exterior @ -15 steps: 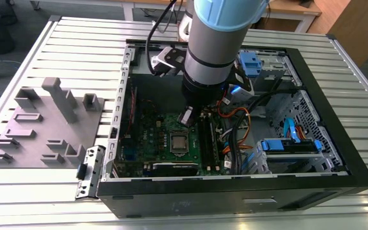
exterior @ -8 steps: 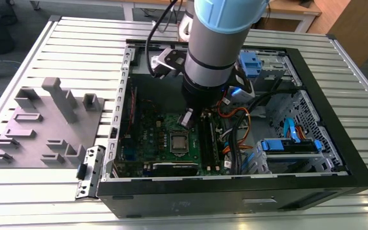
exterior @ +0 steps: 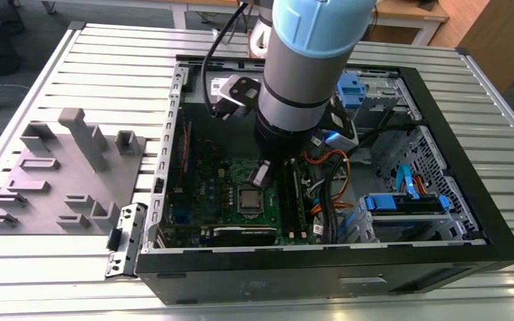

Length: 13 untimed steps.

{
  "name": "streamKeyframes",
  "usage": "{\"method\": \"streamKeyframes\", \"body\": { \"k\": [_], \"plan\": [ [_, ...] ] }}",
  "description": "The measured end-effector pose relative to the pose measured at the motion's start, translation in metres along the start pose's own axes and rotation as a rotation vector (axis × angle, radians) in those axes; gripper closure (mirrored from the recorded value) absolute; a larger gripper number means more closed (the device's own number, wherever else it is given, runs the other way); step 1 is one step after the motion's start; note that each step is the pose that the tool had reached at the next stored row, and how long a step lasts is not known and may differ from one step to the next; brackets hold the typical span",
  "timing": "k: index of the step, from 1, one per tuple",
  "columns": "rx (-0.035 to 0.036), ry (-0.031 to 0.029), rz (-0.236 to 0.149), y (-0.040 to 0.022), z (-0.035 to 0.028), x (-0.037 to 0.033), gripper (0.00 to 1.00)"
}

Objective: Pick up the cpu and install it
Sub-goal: 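Install the first cpu locking lever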

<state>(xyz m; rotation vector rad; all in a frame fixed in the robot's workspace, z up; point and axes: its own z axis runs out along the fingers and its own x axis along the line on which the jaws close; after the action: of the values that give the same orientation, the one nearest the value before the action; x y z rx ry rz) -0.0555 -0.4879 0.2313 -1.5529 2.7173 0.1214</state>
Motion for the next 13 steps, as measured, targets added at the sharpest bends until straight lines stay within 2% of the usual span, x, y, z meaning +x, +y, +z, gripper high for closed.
{"method": "streamKeyframes", "body": {
  "k": [3,8,13],
  "plan": [
    [0.0016,0.0029,0.000,-0.0007,0.0017,0.0010,0.89],
    [0.0027,0.0048,0.000,-0.0016,0.0098,0.0021,0.89],
    [0.0065,0.0113,0.000,-0.0025,0.0162,0.0044,0.89]
  ]
}}
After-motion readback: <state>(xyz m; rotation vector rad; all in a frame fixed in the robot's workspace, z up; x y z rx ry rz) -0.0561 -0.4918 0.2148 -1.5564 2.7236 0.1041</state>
